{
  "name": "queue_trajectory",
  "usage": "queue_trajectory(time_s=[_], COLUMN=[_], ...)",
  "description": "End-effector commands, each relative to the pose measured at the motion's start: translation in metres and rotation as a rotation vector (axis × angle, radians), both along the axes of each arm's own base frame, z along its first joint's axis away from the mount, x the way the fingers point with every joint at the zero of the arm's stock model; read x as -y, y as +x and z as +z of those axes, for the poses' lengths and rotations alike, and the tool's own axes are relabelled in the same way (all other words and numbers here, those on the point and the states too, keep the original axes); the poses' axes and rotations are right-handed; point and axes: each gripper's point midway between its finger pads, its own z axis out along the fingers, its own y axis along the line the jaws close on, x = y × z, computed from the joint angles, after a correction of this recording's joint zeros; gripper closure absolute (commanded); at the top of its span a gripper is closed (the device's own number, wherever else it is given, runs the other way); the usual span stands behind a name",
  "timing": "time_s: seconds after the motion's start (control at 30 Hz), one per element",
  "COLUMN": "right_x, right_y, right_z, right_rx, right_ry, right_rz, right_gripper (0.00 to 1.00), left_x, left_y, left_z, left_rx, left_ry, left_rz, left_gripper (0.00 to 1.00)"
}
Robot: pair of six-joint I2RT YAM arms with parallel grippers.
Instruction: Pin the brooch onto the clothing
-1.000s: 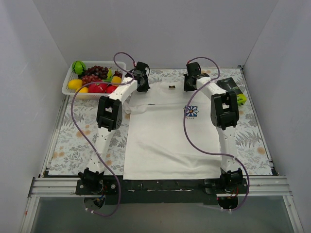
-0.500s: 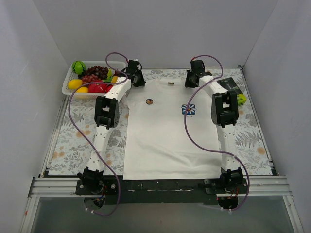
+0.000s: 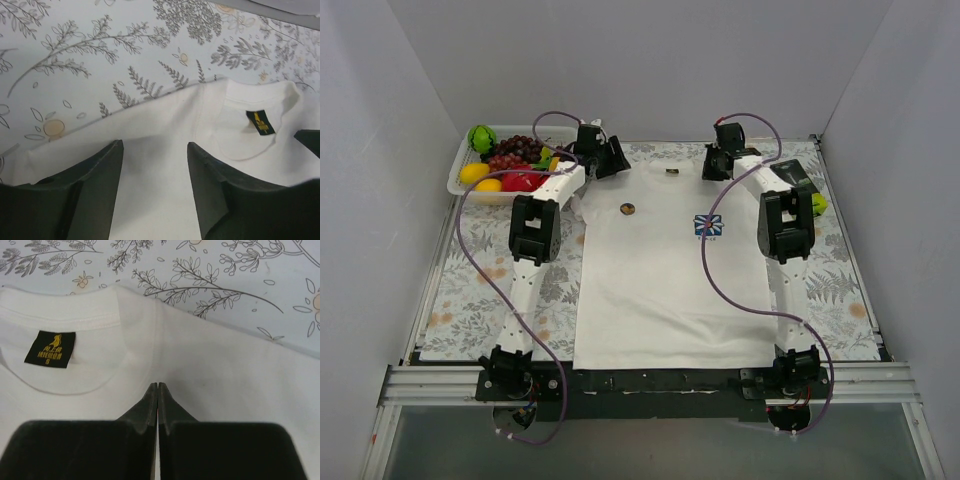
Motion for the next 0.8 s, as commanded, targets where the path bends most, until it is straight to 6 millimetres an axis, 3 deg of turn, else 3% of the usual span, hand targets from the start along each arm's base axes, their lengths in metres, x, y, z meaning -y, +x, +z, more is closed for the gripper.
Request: queue_trajectory(time_s=[0.0, 0.03, 0.1, 0.13, 0.17, 0.2, 0.23, 0.27, 0.3, 0.33, 0.37, 0.4, 0.43, 0.47, 0.5, 0.53, 0.57, 0.6, 0.63, 0.67, 0.7, 0.73, 0.77], right_x=[-0.001, -0.001, 0.000, 0.003, 0.003, 0.001, 0.004, 0.004, 0.004, 0.006, 0.008, 0.007, 0.012, 0.013, 0.016, 0.021, 0.024, 0.029, 0.033, 0.037, 0.040, 0.045, 0.048], right_y=[-0.005, -0.012, -0.023, -0.038, -0.045, -0.054, -0.070, -0.078, -0.088, -0.102, -0.115, -0.125, -0.138, -0.151, -0.159, -0.175, -0.183, -0.191, -0.206, -0.213, -0.220, -0.233, -0.239], right_z=[0.099, 0.130, 0.150, 0.165, 0.175, 0.183, 0.195, 0.205, 0.209, 0.234, 0.223, 0.230, 0.260, 0.246, 0.252, 0.273, 0.279, 0.270, 0.288, 0.291, 0.285, 0.301, 0.303], right_rx=[0.169, 0.216, 0.250, 0.262, 0.280, 0.291, 0.308, 0.328, 0.334, 0.383, 0.362, 0.383, 0.463, 0.445, 0.470, 0.532, 0.563, 0.556, 0.608, 0.625, 0.623, 0.670, 0.682], right_ry=[0.041, 0.052, 0.064, 0.071, 0.078, 0.091, 0.098, 0.104, 0.114, 0.120, 0.121, 0.132, 0.143, 0.142, 0.148, 0.157, 0.160, 0.148, 0.156, 0.152, 0.143, 0.147, 0.144], right_rz=[0.042, 0.045, 0.052, 0.051, 0.060, 0.075, 0.080, 0.088, 0.105, 0.113, 0.121, 0.131, 0.129, 0.133, 0.119, 0.116, 0.109, 0.096, 0.092, 0.081, 0.072, 0.064, 0.056], right_gripper=[0.99, 0.99, 0.99, 0.99, 0.99, 0.98, 0.96, 0.95, 0.94, 0.92, 0.90, 0.80, 0.68, 0.54, 0.46, 0.34, 0.28, 0.24, 0.17, 0.15, 0.12, 0.09, 0.08], left_x=[0.015, 0.019, 0.020, 0.020, 0.019, 0.019, 0.017, 0.014, 0.012, 0.010, 0.008, 0.004, 0.001, -0.002, -0.006, -0.010, -0.013, -0.019, -0.023, -0.028, -0.034, -0.040, -0.044], left_y=[-0.011, -0.020, -0.032, -0.039, -0.050, -0.059, -0.067, -0.078, -0.087, -0.096, -0.104, -0.119, -0.129, -0.136, -0.149, -0.159, -0.165, -0.175, -0.180, -0.186, -0.190, -0.198, -0.204], left_z=[0.126, 0.156, 0.170, 0.176, 0.208, 0.201, 0.212, 0.238, 0.244, 0.235, 0.238, 0.262, 0.247, 0.255, 0.276, 0.263, 0.269, 0.281, 0.281, 0.270, 0.271, 0.280, 0.268], left_rx=[0.203, 0.242, 0.247, 0.247, 0.292, 0.268, 0.280, 0.314, 0.319, 0.294, 0.295, 0.336, 0.303, 0.326, 0.371, 0.350, 0.369, 0.402, 0.408, 0.384, 0.393, 0.422, 0.399], left_ry=[-0.130, -0.153, -0.164, -0.172, -0.187, -0.187, -0.193, -0.207, -0.209, -0.205, -0.209, -0.219, -0.210, -0.214, -0.217, -0.209, -0.207, -0.197, -0.181, -0.153, -0.133, -0.111, -0.091], left_rz=[-0.097, -0.133, -0.151, -0.163, -0.169, -0.174, -0.181, -0.180, -0.182, -0.180, -0.180, -0.187, -0.180, -0.177, -0.179, -0.172, -0.170, -0.158, -0.148, -0.140, -0.127, -0.121, -0.116], left_gripper=[0.30, 0.22, 0.07, 0.02, 0.02, 0.02, 0.02, 0.02, 0.02, 0.02, 0.02, 0.02, 0.02, 0.02, 0.02, 0.02, 0.02, 0.02, 0.02, 0.02, 0.02, 0.02, 0.02])
